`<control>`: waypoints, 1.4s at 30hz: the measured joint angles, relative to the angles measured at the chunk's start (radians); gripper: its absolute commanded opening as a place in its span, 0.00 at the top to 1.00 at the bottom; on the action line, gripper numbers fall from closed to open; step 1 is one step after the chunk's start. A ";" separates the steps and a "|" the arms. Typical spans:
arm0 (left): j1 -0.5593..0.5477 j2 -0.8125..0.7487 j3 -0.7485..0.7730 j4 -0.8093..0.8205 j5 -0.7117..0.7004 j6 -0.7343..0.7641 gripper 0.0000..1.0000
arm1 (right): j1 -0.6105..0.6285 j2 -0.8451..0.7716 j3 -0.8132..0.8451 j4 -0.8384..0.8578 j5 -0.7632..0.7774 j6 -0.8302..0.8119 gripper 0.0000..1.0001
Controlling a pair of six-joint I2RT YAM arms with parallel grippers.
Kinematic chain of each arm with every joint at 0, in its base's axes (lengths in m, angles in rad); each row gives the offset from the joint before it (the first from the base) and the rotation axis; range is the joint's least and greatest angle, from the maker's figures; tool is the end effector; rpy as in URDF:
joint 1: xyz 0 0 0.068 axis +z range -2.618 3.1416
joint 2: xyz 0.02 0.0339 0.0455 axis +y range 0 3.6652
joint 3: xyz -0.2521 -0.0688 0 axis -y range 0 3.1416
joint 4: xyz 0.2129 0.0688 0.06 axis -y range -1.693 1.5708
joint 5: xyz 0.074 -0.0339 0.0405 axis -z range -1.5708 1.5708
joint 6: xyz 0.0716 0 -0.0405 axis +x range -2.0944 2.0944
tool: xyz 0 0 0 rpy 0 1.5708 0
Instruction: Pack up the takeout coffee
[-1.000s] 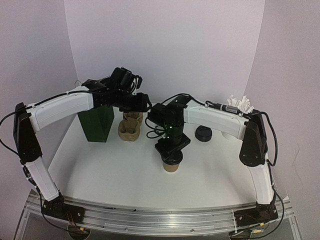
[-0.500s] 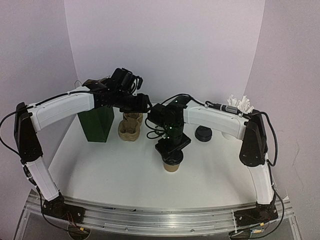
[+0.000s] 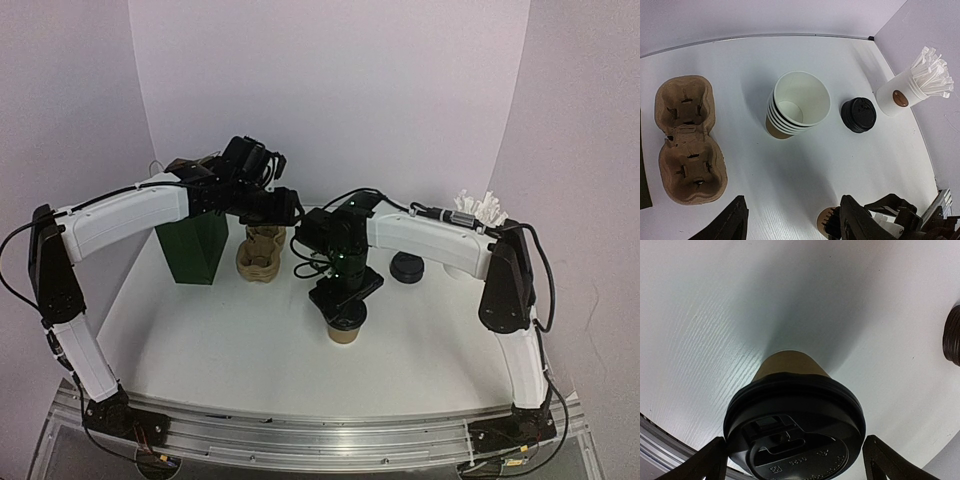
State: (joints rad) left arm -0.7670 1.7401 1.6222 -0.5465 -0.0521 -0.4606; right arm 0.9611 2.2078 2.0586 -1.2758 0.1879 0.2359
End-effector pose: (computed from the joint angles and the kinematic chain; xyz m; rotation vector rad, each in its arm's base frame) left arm 0.2874 -0.2718 0.3068 0.3228 2.2819 -0.5973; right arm 0.2460 0.3288 0.2010 -1.0148 2.7315 -0.1070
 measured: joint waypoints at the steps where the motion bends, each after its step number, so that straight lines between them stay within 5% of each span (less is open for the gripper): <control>1: 0.000 0.000 0.000 0.000 0.000 0.000 0.38 | 0.000 0.000 0.000 0.000 0.000 0.000 0.05; 42: 0.000 0.000 0.000 0.000 0.000 0.001 0.38 | -0.001 -0.014 -0.044 0.046 -0.007 0.020 0.12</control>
State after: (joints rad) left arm -0.7670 1.7401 1.6222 -0.5465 -0.0525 -0.4595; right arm 0.9603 2.1935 2.0149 -1.2302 0.1813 0.2555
